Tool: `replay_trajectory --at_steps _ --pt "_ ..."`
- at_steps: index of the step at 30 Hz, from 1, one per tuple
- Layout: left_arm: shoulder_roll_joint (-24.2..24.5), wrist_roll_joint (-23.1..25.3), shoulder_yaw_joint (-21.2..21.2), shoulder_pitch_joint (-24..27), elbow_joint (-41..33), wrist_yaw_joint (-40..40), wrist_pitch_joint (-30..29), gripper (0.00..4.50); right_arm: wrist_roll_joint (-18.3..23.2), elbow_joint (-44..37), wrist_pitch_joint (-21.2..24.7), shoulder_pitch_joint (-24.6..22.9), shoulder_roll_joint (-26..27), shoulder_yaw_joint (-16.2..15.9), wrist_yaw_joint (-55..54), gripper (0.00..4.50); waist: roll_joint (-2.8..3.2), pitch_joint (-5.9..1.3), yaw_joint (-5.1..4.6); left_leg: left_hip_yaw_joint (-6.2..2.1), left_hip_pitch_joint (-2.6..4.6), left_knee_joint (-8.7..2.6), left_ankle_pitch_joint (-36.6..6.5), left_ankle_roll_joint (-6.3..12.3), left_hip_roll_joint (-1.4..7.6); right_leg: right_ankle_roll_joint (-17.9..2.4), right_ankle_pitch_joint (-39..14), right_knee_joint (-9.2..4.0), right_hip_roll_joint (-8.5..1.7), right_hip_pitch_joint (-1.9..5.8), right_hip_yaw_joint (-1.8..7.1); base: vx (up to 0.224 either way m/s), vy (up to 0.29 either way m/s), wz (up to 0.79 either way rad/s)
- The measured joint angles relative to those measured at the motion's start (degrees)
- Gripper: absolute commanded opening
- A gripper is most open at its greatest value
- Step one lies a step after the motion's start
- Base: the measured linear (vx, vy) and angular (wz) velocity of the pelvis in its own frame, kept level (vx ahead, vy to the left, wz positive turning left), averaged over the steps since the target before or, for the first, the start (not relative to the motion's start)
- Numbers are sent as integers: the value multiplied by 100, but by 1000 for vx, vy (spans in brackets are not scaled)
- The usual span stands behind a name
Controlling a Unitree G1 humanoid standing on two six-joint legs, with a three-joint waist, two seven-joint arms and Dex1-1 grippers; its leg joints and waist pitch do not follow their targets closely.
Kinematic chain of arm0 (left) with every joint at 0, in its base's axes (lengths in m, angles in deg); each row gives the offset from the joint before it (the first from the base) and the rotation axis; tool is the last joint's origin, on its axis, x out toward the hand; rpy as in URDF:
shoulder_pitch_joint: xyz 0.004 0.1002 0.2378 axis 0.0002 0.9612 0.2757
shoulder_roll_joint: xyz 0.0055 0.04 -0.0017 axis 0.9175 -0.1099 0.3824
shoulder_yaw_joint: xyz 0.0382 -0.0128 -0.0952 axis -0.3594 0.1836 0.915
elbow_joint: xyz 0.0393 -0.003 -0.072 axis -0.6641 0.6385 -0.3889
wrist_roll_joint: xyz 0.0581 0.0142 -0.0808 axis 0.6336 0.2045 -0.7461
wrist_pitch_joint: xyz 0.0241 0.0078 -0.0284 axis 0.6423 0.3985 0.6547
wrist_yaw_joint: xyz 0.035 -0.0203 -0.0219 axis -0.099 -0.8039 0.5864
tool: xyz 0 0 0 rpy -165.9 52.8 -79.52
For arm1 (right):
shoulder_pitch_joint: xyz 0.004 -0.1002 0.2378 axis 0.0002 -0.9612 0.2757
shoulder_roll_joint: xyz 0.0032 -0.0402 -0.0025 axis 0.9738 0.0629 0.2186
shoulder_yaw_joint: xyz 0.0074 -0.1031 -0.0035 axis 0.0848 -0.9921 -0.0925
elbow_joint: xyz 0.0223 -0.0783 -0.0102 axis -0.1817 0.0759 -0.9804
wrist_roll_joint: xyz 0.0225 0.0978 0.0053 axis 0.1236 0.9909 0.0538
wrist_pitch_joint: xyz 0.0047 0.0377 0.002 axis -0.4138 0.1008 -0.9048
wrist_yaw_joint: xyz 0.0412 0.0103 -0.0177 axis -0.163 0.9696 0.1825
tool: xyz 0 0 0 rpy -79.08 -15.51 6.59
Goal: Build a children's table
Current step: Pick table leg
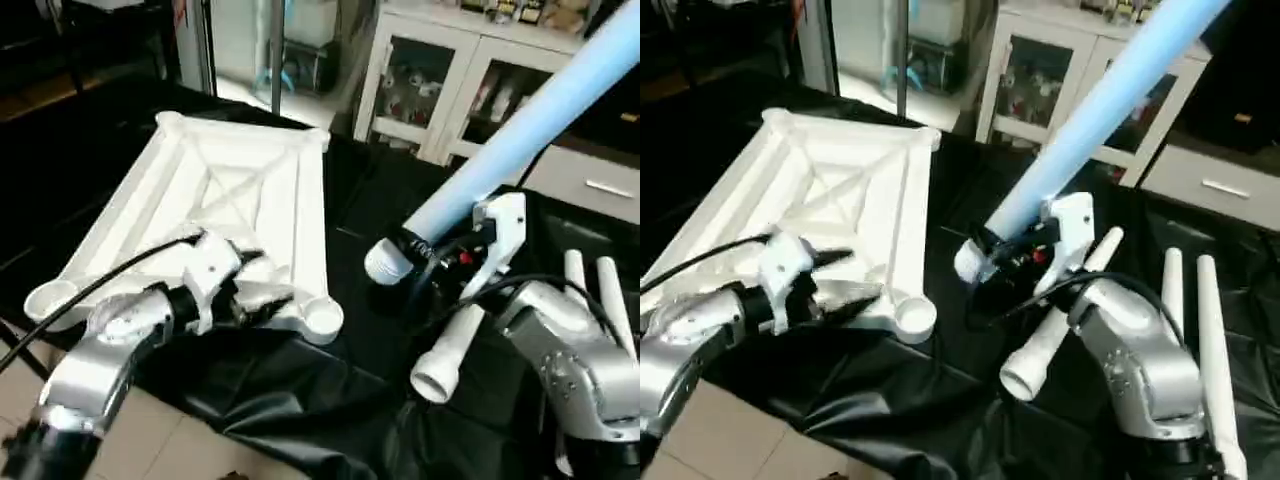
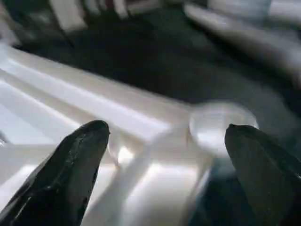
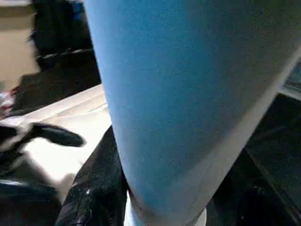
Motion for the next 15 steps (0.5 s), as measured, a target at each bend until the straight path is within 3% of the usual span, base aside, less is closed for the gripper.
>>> replay_trajectory --at_steps 3,4,15 --pt "75 78 -215 -381 520 472 63 445 34 95 39 36 -115 -46 223 184 -26 -6 0 24 -19 0 9 -10 9 -16 54 -2 -4 -4 6 0 0 0" --pt "70 92 -276 -466 618 581 105 418 35 140 52 38 -136 -60 275 184 -30 -6 -5 47 -22 0 18 2 23 -43 75 -2 -4 -14 7 0 0 0" --pt "197 241 -574 -931 1351 1492 348 334 62 160 151 -25 -346 -129 548 184 -34 0 -1 96 -33 -30 37 41 38 -61 65 -10 -2 -50 20 0 0 0"
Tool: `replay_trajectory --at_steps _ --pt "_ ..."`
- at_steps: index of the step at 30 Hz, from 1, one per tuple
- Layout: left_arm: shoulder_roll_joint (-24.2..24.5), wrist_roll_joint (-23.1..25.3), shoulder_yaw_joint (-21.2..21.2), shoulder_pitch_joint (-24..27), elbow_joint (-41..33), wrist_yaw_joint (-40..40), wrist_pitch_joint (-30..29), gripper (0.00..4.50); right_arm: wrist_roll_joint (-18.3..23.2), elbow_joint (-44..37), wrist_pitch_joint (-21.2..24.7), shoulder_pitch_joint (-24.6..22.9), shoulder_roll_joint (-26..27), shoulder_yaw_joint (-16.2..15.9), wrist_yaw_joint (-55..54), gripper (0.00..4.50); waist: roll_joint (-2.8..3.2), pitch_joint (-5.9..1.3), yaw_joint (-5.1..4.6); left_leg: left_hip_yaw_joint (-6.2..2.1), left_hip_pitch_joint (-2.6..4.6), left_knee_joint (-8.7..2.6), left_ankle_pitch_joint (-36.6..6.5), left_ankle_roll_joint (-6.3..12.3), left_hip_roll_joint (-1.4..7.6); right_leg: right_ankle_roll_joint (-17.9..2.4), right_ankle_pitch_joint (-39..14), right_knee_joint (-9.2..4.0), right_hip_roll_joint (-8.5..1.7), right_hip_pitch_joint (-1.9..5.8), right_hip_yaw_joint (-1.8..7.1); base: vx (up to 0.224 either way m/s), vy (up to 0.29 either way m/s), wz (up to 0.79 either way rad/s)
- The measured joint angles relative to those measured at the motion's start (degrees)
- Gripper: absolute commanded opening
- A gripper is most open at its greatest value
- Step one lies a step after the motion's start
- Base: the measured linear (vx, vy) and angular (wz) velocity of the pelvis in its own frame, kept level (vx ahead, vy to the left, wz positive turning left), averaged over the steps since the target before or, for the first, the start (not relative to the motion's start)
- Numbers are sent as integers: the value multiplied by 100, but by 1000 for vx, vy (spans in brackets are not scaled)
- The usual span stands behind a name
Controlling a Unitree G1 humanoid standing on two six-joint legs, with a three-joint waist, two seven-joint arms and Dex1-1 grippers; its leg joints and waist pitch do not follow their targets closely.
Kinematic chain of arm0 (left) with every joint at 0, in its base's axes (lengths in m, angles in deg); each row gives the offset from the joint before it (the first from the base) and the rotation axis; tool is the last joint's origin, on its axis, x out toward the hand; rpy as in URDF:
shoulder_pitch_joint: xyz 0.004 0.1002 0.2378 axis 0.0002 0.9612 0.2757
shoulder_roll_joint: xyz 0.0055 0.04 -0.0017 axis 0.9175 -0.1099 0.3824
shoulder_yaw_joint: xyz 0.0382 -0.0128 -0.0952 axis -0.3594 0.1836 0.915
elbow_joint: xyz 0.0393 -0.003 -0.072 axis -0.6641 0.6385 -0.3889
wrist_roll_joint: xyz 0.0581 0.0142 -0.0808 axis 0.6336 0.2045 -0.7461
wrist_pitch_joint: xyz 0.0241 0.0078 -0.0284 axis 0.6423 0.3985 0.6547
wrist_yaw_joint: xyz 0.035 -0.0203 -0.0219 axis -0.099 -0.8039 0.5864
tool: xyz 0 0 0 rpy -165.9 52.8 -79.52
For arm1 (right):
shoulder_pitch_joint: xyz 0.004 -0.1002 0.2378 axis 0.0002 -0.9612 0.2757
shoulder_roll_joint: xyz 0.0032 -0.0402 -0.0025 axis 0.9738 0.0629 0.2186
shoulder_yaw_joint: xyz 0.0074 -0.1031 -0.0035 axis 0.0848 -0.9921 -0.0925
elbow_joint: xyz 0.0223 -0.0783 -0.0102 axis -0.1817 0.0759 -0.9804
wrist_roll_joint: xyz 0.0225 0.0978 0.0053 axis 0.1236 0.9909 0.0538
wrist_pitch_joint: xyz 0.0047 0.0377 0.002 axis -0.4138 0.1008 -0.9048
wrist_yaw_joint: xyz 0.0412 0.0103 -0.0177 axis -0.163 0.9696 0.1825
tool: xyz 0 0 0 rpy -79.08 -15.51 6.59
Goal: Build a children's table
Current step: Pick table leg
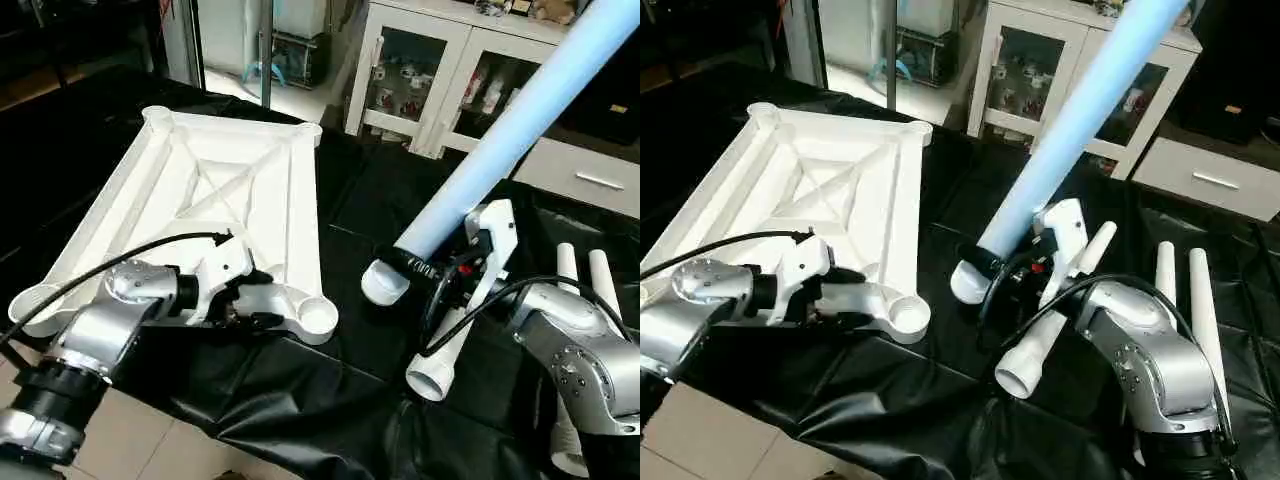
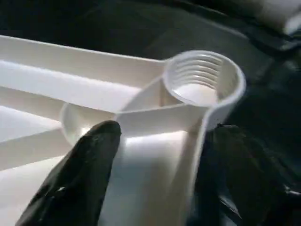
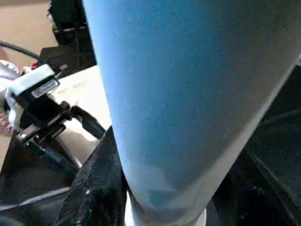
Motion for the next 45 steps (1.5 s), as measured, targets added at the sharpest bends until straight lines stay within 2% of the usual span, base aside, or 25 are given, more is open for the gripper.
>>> replay_trajectory --at_steps 4,7,9,10,19,26,33,34,38,45 --pt "23 -32 -31 1 14 241 23 313 3 0 2 -23 -67 -42 48 184 2 1 4 8 -1 -1 2 -3 6 0 0 4 0 -6 1 0 0 0" --pt "47 -68 -27 23 -126 302 18 279 -4 0 2 -23 -78 -45 98 184 -1 2 6 15 -1 -1 2 -3 11 0 0 3 0 -6 2 0 0 0" --pt "67 13 -41 23 -115 289 115 273 -11 1 2 -21 -78 -73 120 184 -1 2 3 15 -1 -2 2 -3 11 0 0 3 0 -7 2 0 0 0" --pt "77 95 -60 22 -57 277 201 250 -13 1 2 -21 -77 -109 125 184 -1 2 2 17 -1 -3 2 -3 11 0 0 3 0 -8 2 0 0 0" --pt "131 455 -285 -105 324 337 425 187 -14 1 2 -4 -136 -233 260 184 -12 5 4 26 -10 -7 2 -3 14 0 0 4 0 -25 7 0 0 0" --pt "216 492 -258 -176 480 391 530 125 -12 1 4 -5 -154 -317 373 184 -14 6 3 35 -10 -11 2 -3 19 0 0 4 0 -33 8 0 0 0" --pt "438 554 -249 -163 432 536 539 66 -12 2 6 -4 -191 -382 446 184 -50 23 4 45 -10 -17 3 -4 26 -1 -1 4 0 -41 7 0 0 0" --pt "464 560 -251 -159 424 576 567 45 -12 2 6 -1 -190 -383 458 184 -57 27 3 47 -10 -17 3 -4 27 -1 0 4 0 -43 7 0 0 0" --pt "503 610 -257 -160 400 662 616 23 -12 21 5 66 -189 -383 487 184 -84 35 -9 59 -8 -18 3 -5 33 -2 0 4 0 -48 9 0 0 0" --pt "473 680 -364 -169 303 684 645 1 -30 161 -9 151 -127 -397 481 184 -96 31 -3 76 5 -40 6 -10 36 -10 -5 4 0 -53 13 0 0 0"
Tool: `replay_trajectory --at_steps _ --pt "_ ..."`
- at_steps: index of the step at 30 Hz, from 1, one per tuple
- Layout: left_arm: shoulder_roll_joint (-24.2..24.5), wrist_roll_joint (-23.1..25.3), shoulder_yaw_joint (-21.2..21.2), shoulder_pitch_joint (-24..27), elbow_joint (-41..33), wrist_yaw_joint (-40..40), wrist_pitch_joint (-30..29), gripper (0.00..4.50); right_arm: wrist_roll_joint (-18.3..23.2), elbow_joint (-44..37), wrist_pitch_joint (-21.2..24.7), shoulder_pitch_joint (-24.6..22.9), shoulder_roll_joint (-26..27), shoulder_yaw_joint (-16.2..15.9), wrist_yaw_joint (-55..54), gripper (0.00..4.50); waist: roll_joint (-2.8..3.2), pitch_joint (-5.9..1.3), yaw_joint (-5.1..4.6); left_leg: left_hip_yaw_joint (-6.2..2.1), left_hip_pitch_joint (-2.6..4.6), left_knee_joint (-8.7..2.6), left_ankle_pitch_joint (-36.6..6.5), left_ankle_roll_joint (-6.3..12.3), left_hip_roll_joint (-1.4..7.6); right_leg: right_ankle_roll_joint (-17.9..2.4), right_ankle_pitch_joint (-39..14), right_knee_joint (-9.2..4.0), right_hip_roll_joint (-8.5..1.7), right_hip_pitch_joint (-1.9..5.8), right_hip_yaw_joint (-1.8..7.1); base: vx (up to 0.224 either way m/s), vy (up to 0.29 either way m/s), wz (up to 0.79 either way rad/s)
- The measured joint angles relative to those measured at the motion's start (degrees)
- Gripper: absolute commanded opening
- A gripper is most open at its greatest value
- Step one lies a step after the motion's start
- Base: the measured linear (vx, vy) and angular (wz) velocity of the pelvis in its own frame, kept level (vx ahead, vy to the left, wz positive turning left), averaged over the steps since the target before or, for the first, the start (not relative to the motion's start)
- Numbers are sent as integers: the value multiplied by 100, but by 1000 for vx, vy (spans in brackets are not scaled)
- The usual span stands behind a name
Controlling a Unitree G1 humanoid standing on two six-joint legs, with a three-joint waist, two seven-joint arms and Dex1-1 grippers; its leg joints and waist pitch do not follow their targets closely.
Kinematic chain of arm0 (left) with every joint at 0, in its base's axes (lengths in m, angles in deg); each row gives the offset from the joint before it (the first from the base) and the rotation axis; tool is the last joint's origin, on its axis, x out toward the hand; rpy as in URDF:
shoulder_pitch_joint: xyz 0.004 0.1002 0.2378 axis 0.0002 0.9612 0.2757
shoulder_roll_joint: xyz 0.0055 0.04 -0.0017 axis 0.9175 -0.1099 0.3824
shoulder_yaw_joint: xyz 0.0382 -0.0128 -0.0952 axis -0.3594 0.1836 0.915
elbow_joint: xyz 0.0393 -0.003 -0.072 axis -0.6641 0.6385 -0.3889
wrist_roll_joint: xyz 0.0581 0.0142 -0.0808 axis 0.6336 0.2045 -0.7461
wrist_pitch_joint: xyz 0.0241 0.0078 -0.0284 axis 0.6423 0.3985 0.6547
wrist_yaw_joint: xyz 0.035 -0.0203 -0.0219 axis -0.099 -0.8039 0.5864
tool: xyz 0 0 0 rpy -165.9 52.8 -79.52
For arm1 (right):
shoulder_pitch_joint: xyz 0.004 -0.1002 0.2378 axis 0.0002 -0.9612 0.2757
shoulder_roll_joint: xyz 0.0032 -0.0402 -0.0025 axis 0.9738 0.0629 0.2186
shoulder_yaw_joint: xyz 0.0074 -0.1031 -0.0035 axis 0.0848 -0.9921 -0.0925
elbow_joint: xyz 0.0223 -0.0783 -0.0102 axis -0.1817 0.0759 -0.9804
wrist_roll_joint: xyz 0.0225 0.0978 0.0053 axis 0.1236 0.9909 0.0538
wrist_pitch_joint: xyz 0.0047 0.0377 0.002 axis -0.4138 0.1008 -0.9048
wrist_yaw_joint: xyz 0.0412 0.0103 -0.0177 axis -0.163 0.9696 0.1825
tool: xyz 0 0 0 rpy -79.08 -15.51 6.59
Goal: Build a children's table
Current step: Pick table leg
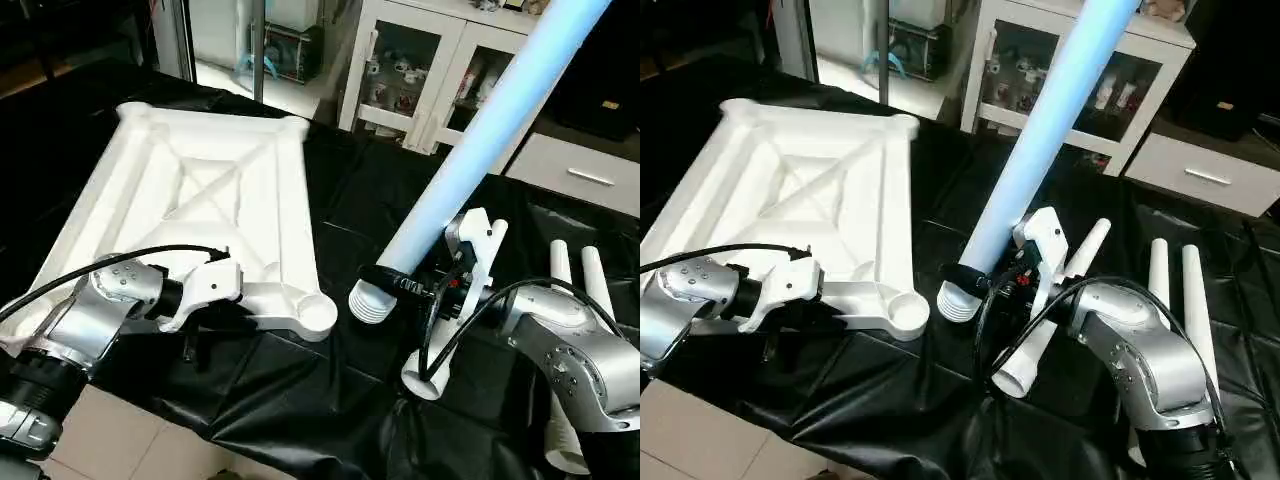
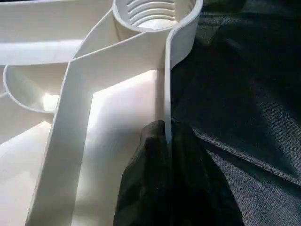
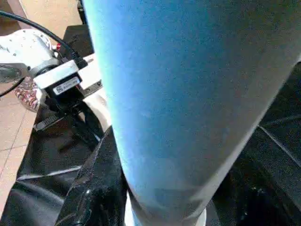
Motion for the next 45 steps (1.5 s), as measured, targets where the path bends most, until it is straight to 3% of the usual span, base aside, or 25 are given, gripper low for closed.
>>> replay_trajectory --at_steps 4,10,22,31,45 --pt "-121 107 -23 -8 -38 -15 2 1 -3 76 23 264 245 -29 -124 184 4 1 3 5 1 -2 2 -4 1 -1 1 0 -1 0 1 0 0 0" --pt "-355 206 -28 5 -92 -131 110 0 -178 311 124 476 289 -442 -223 184 12 3 57 31 2 -6 2 -3 2 -3 -1 -2 -12 1 3 0 0 0" --pt "-507 279 -114 28 -207 -200 108 0 -529 768 427 773 440 -872 -389 184 36 5 118 67 0 -9 3 -2 6 -1 -2 -2 -32 -2 0 0 0 0" --pt "-509 352 -98 117 -368 -220 89 0 -625 1091 337 873 683 -895 -538 184 6 -5 124 74 2 -10 0 3 6 4 -5 -4 -36 -2 2 0 0 0" --pt "-427 425 14 324 -718 -237 -128 0 -603 1503 236 1044 857 -900 -454 184 -67 -38 40 75 2 -12 -2 4 7 7 -7 -6 -35 -2 2 0 0 0"
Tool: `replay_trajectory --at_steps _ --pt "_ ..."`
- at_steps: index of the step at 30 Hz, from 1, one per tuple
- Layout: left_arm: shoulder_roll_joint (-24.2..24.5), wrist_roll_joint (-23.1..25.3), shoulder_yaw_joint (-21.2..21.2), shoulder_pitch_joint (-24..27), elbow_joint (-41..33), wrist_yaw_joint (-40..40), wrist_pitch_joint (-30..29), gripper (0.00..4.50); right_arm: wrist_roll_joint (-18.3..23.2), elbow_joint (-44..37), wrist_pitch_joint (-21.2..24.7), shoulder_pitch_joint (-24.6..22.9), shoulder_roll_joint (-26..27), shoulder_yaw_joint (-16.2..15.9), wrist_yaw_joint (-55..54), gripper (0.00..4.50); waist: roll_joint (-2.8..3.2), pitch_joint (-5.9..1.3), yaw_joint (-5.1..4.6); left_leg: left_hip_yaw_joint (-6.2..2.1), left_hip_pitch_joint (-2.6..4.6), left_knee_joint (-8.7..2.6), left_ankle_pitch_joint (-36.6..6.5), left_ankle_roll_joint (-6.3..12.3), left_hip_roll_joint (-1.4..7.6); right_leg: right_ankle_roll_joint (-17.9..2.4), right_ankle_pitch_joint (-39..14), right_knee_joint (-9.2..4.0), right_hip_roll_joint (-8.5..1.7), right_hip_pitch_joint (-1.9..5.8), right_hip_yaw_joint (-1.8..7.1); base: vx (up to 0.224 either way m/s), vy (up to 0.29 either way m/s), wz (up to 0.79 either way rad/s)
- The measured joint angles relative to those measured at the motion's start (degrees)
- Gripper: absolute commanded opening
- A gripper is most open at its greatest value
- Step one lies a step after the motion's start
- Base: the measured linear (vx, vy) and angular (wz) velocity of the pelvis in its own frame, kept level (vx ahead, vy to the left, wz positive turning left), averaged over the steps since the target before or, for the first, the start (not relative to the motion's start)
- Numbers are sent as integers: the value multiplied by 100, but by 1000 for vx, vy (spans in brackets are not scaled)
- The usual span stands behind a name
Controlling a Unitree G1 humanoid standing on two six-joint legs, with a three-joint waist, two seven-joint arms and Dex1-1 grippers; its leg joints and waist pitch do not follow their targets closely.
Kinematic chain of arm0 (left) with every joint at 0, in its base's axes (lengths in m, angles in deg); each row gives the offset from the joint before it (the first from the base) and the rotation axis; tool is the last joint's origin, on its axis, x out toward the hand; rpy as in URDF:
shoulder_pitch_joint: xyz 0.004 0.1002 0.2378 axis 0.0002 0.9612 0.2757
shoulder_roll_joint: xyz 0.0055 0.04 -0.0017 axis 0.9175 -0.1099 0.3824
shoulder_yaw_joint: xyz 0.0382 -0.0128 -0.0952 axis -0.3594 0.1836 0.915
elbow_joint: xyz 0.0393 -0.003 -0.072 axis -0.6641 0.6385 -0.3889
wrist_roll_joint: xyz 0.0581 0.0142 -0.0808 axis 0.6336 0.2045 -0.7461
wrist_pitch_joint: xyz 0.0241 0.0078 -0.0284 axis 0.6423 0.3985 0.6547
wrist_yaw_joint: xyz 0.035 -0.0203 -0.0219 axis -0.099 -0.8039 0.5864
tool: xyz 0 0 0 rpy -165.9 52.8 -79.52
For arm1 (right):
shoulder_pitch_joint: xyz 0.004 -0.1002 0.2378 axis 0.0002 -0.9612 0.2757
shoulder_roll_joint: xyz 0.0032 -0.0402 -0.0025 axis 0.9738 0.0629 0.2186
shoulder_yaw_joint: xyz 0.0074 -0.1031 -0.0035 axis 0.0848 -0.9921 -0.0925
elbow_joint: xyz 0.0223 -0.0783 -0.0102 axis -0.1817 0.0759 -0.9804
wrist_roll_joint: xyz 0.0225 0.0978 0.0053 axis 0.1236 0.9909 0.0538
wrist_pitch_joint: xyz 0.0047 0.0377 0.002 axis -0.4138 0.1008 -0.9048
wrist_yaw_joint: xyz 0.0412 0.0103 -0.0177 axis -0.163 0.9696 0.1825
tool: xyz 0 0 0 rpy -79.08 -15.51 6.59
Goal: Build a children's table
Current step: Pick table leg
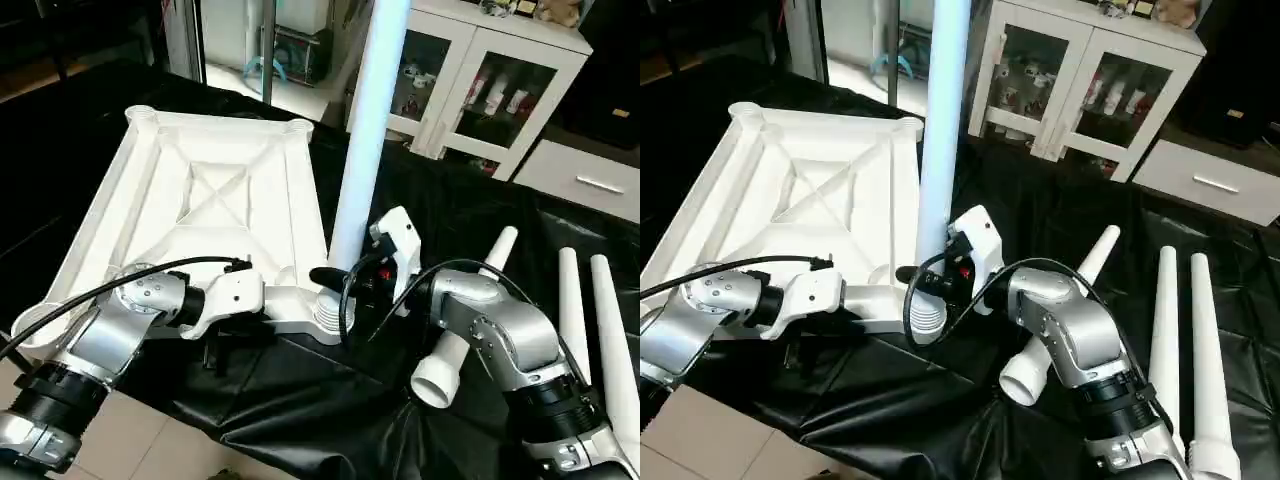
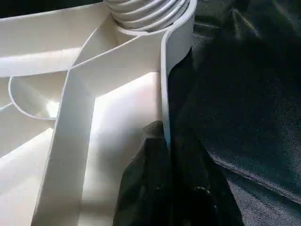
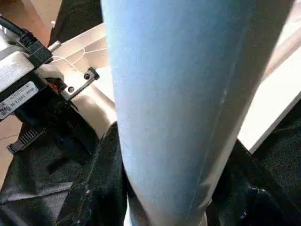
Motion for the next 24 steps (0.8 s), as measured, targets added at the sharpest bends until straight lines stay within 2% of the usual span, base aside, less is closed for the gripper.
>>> replay_trajectory --at_steps 10,17,24 --pt "-3 9 43 64 -133 -9 -10 0 355 -62 -257 -528 88 423 -4 184 -4 -1 28 3 -1 -10 -5 7 0 2 -4 -17 0 1 -1 0 0 0" --pt "-32 15 31 53 -128 0 -10 0 358 -206 -683 -893 131 470 -5 184 -4 -1 55 3 0 -12 -5 8 0 3 -4 -18 0 3 -1 0 0 0" --pt "-52 35 38 52 -124 -21 -16 0 227 -419 -1340 -1441 201 446 -80 184 -4 -2 74 3 4 -16 -5 7 0 7 -7 -19 0 3 0 0 0 0"
